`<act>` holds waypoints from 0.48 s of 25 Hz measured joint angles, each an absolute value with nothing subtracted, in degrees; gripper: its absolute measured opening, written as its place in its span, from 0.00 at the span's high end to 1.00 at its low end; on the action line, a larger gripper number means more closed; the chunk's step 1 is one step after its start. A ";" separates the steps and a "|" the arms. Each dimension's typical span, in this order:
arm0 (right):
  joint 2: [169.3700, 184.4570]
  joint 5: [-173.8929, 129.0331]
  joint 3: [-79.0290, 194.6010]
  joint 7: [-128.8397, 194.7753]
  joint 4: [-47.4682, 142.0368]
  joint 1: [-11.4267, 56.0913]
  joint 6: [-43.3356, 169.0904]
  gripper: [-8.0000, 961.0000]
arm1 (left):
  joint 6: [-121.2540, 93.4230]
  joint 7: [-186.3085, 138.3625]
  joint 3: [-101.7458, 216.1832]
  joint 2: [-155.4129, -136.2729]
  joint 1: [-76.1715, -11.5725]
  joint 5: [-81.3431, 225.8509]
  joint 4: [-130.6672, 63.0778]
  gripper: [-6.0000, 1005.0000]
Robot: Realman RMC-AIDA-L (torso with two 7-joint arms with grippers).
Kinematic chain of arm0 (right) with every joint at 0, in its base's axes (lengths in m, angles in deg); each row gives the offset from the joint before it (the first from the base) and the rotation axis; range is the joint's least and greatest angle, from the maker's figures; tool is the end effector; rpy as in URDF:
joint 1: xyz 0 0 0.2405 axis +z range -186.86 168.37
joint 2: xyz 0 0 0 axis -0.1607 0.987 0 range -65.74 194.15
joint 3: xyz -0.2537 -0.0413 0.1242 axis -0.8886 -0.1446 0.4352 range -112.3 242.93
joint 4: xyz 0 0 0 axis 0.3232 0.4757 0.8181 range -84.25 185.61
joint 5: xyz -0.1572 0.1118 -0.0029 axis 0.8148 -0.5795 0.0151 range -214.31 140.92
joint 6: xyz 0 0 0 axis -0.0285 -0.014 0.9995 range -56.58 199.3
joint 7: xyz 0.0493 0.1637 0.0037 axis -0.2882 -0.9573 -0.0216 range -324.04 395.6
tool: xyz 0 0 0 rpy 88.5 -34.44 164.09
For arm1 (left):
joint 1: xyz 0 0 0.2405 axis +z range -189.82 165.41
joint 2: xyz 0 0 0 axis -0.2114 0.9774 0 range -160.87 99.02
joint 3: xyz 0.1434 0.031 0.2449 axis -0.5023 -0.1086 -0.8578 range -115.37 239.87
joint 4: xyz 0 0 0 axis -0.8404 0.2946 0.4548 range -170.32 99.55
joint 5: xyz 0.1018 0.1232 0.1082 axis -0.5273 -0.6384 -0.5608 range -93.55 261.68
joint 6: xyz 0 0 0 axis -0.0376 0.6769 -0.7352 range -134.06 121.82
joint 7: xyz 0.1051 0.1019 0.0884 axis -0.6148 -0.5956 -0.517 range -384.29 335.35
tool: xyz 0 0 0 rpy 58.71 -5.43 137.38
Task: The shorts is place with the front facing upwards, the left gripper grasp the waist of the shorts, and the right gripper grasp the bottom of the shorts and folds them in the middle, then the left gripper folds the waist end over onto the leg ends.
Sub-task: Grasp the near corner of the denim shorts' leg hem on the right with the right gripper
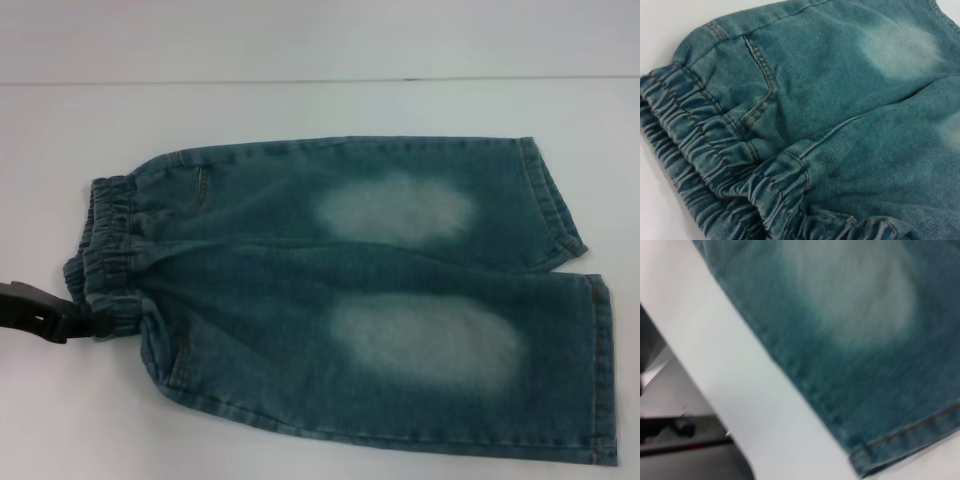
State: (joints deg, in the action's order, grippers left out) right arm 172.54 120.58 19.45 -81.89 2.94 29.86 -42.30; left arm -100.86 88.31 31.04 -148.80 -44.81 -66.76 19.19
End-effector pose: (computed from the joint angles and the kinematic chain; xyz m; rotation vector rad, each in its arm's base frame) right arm 0.3149 0.3055 0.0461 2.6803 -1.3287 0.5734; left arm -0.3283 0.3309 0.0088 -2.5657 -1.2918 0.0278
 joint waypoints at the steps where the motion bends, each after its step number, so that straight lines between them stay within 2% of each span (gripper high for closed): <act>1: 172.52 120.68 18.86 -81.90 3.90 29.93 -42.30 0.02 | -100.86 88.33 31.05 -148.84 -44.84 -66.76 19.19 0.93; 5: 172.40 120.73 17.50 -81.85 6.86 30.45 -42.21 0.02 | -100.72 88.37 30.92 -148.93 -44.91 -66.76 19.19 0.93; 12: 173.20 120.73 17.24 -81.78 8.26 30.86 -41.91 0.02 | -100.10 88.38 30.81 -149.03 -45.08 -66.76 18.50 0.93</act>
State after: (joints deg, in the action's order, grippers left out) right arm 173.20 120.73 17.24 -81.78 8.26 30.86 -41.91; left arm -100.10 88.38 30.81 -149.03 -45.08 -66.76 18.50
